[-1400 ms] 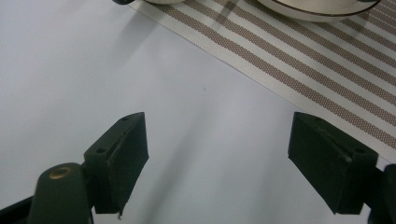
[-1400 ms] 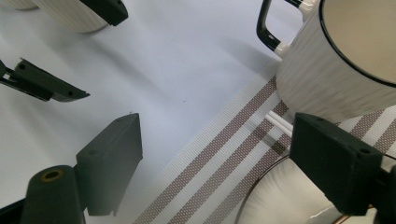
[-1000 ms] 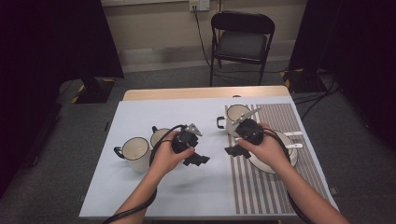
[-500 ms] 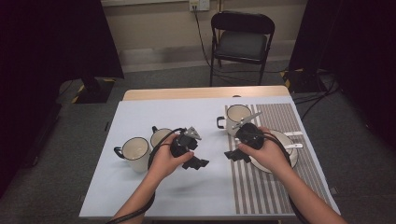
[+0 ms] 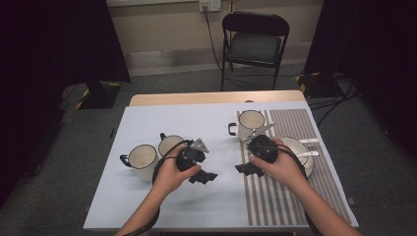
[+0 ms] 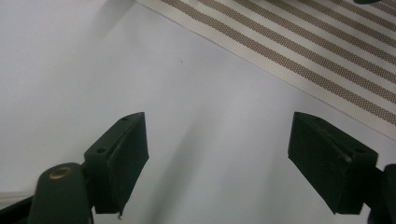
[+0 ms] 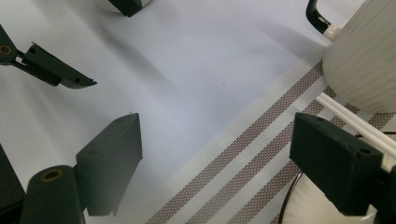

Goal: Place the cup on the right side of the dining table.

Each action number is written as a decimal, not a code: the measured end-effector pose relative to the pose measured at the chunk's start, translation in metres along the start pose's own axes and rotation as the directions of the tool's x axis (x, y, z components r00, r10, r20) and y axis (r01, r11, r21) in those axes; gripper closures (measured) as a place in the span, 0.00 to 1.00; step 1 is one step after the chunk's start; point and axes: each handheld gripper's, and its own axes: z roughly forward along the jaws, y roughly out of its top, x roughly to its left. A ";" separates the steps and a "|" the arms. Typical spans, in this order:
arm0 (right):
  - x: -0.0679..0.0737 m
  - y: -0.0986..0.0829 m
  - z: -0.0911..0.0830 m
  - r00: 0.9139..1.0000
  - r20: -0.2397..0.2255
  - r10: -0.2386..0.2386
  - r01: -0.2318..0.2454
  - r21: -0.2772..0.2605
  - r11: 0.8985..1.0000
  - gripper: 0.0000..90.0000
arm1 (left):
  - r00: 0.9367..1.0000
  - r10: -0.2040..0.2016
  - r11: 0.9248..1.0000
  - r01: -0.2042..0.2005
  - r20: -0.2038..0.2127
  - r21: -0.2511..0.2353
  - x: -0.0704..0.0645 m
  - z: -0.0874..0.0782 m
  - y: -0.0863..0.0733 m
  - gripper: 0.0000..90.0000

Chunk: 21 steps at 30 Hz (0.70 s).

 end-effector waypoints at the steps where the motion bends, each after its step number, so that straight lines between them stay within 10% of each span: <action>1: 0.000 -0.001 0.001 1.000 -0.001 -0.004 0.004 -0.001 1.000 0.18 | 1.000 -0.005 1.000 0.005 -0.012 0.002 -0.001 0.000 -0.001 0.22; 21: 0.005 -0.015 0.008 1.000 -0.028 -0.002 0.002 0.007 1.000 0.18 | 1.000 -0.016 1.000 0.016 0.011 -0.001 -0.007 0.005 -0.017 0.22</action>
